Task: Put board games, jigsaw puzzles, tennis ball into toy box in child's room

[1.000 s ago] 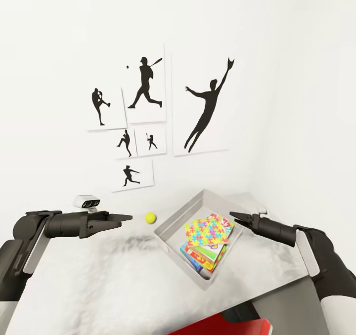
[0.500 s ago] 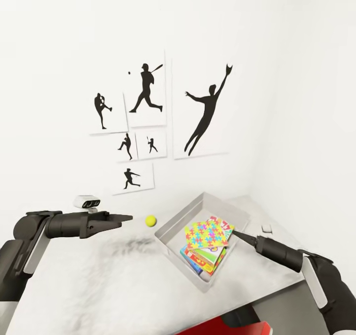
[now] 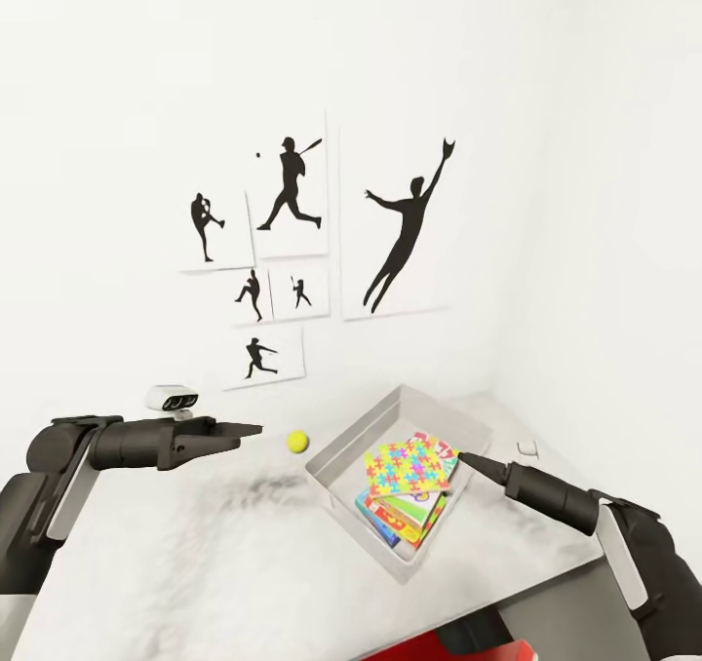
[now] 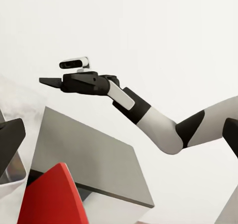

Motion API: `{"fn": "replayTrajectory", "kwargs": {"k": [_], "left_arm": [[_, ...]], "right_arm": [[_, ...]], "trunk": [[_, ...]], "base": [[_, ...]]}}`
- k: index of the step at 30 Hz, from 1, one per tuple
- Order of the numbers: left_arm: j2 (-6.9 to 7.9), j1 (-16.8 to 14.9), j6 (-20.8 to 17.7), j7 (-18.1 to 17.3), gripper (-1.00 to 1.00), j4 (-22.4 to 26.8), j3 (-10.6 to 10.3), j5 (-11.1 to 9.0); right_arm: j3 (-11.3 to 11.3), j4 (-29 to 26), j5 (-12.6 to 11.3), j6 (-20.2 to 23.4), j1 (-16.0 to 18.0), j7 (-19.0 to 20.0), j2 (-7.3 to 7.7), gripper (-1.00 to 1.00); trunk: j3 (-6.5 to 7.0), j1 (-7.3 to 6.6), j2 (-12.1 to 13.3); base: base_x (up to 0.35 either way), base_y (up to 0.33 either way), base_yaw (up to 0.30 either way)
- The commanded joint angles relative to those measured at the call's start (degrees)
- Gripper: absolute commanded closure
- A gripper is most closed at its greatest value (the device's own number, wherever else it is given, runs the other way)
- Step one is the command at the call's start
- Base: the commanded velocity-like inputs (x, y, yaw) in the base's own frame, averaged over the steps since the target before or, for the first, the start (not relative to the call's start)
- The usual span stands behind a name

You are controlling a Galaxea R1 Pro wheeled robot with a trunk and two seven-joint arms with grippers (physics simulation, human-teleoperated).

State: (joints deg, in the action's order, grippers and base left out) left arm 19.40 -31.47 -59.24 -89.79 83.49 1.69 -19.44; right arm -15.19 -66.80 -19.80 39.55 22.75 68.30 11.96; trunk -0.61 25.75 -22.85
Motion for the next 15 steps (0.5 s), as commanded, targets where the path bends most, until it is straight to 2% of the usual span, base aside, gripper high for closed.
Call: {"fn": "replayTrajectory", "kwargs": {"k": [1, 15], "left_arm": [[0.02, -0.04, -0.61, -0.21, -1.0, 0.0, -0.02, 0.02], [-0.3, -0.01, -0.61, -0.21, -1.0, 0.0, -0.2, 0.46]], "right_arm": [[-0.01, -0.04, -0.24, 0.39, 0.02, 0.06, -0.16, -1.0], [-0.43, -0.35, -0.18, 0.57, 0.02, -0.01, -0.94, -1.0]], "trunk": [[0.03, 0.03, -0.07], [1.3, 0.03, -0.07]], "base": [[0.0, 0.0, 0.0], [0.0, 0.0, 0.074]]}}
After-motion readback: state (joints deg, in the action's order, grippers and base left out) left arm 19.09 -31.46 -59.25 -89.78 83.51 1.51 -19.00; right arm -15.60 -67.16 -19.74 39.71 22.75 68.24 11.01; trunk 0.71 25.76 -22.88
